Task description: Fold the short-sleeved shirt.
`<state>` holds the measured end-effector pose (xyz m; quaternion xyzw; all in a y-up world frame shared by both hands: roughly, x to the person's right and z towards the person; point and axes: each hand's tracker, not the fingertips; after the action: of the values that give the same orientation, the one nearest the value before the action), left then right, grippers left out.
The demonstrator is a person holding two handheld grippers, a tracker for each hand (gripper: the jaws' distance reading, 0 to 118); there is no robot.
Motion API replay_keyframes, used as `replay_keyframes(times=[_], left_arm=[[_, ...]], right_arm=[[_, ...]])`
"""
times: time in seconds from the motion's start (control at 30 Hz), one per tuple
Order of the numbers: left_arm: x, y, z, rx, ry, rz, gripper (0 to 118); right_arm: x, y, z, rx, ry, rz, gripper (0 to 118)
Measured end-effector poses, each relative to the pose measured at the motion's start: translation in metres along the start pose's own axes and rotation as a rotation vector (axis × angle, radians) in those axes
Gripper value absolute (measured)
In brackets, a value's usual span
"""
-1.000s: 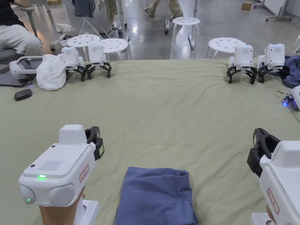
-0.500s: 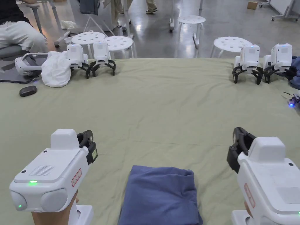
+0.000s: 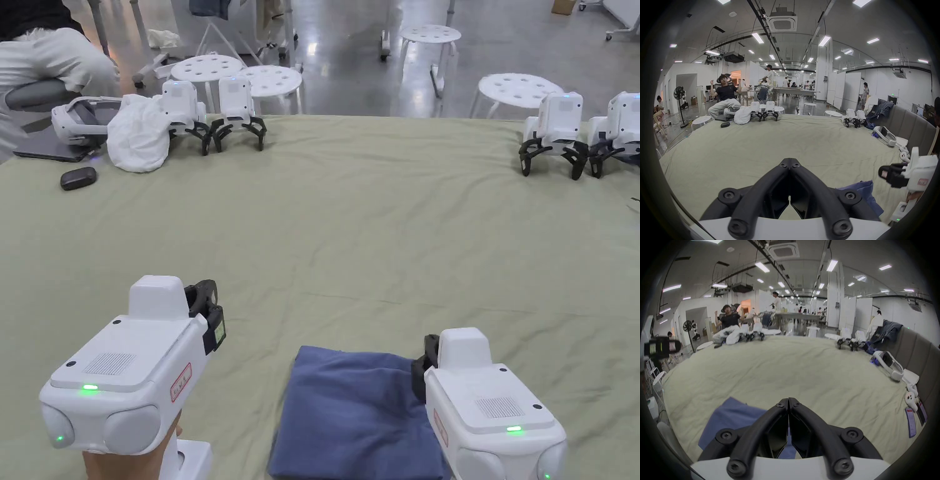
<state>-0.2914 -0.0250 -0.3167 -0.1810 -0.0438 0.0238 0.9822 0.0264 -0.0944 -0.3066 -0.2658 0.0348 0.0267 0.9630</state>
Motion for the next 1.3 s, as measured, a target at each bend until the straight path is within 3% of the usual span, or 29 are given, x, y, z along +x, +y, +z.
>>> replay_keyframes(times=[0.43, 0.8, 1.07, 1.23, 1.27, 1.3], left_arm=[[-0.001, -0.014, -0.002, -0.035, -0.016, 0.029, 0], [0.009, -0.023, -0.005, -0.083, -0.055, 0.031, 0], [0.01, -0.025, -0.023, -0.278, -0.216, 0.117, 0], [0.002, -0.027, -0.052, -0.514, -0.376, 0.284, 9], [0.0, -0.03, -0.058, -0.553, -0.397, 0.308, 14], [-0.002, -0.033, -0.065, -0.597, -0.413, 0.312, 31]], right_arm=[[-0.017, -0.052, -0.036, -0.183, -0.01, -0.011, 4], [-0.02, -0.065, -0.037, -0.165, -0.034, -0.008, 4], [-0.016, -0.063, -0.038, -0.177, -0.013, -0.02, 4], [-0.015, -0.062, -0.037, -0.179, -0.007, -0.021, 4], [-0.014, -0.062, -0.038, -0.18, -0.006, -0.022, 4], [-0.014, -0.062, -0.038, -0.181, -0.004, -0.025, 4]])
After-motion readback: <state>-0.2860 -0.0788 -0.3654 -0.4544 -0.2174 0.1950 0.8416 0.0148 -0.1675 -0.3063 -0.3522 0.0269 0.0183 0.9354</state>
